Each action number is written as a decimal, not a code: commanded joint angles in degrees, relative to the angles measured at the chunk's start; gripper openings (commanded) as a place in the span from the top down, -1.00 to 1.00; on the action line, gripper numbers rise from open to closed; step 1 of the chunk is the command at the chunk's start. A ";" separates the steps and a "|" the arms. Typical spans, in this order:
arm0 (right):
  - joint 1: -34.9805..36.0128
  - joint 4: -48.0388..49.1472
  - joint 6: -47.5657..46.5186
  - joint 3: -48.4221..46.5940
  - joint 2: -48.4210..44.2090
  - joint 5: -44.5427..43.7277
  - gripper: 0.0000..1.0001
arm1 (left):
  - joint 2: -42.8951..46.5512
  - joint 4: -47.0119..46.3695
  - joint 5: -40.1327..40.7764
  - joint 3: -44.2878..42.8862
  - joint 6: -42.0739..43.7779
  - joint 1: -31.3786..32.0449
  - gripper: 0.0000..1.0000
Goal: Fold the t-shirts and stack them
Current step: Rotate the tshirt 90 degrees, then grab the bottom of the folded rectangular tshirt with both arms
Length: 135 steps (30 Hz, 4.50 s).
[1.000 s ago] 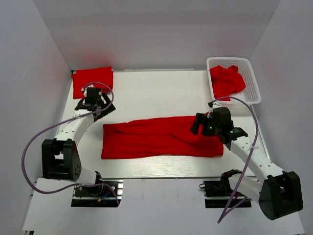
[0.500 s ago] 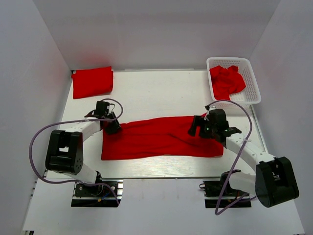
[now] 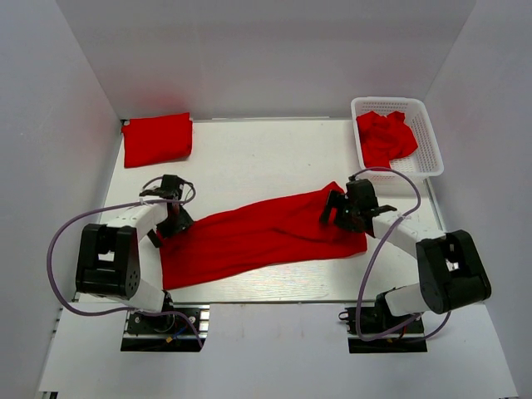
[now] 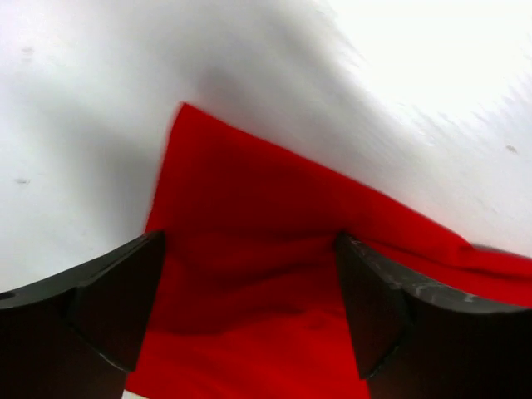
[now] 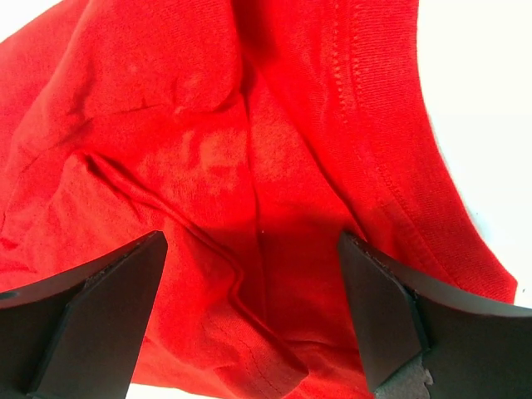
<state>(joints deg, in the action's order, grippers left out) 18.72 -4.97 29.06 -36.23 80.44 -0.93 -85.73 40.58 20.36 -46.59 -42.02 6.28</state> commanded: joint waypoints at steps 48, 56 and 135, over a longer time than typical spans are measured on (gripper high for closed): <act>-2.90 2.25 -18.60 -70.12 52.54 12.28 -0.81 | 4.25 18.01 -20.64 -4.46 -6.49 31.85 -1.00; -1.06 -1.00 -22.55 -65.56 42.35 8.49 -0.81 | 8.04 27.36 0.98 -14.40 -12.46 31.86 -1.00; 15.91 -3.13 -0.15 4.76 -1.70 31.51 -0.81 | 16.56 -26.60 -36.71 20.05 15.39 24.21 -0.93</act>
<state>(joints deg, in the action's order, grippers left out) 33.30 -13.23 25.26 -33.15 77.34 28.16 -68.69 14.13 -14.28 -27.99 -26.04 29.43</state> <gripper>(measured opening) 0.904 0.980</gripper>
